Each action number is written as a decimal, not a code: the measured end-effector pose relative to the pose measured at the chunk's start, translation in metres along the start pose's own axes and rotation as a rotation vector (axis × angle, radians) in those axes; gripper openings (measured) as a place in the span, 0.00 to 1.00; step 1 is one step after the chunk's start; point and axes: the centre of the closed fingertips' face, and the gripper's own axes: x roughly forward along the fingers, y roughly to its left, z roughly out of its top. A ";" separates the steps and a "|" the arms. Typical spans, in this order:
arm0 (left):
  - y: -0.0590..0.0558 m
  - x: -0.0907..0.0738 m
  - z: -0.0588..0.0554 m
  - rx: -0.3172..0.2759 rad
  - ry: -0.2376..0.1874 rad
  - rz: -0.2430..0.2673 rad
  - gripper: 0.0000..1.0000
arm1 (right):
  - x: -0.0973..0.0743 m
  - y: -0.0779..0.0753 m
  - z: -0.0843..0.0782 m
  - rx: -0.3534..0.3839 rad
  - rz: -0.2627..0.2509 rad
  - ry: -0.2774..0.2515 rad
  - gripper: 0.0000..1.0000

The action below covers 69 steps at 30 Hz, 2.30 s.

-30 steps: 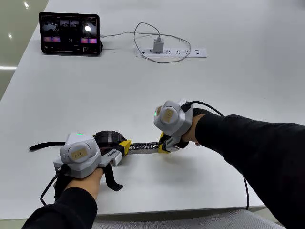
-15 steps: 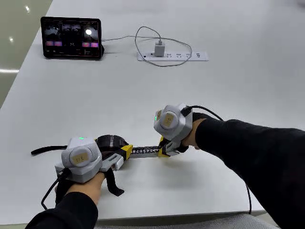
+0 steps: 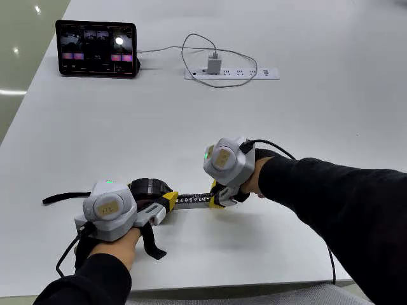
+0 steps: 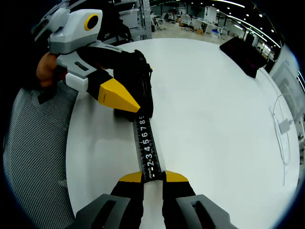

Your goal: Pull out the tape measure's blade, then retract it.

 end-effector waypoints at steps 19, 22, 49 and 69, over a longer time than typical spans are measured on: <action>-0.001 0.000 0.000 -0.003 0.002 -0.003 0.60 | 0.003 0.001 0.006 -0.002 -0.002 0.001 0.11; -0.001 0.000 0.000 -0.004 0.001 -0.003 0.60 | 0.004 0.001 0.006 0.003 -0.002 0.000 0.11; -0.001 0.001 -0.001 -0.013 0.003 -0.005 0.60 | 0.008 0.004 0.016 -0.002 0.002 -0.004 0.11; -0.001 0.000 -0.002 -0.019 0.003 -0.009 0.60 | 0.011 0.005 0.025 0.000 0.014 -0.017 0.11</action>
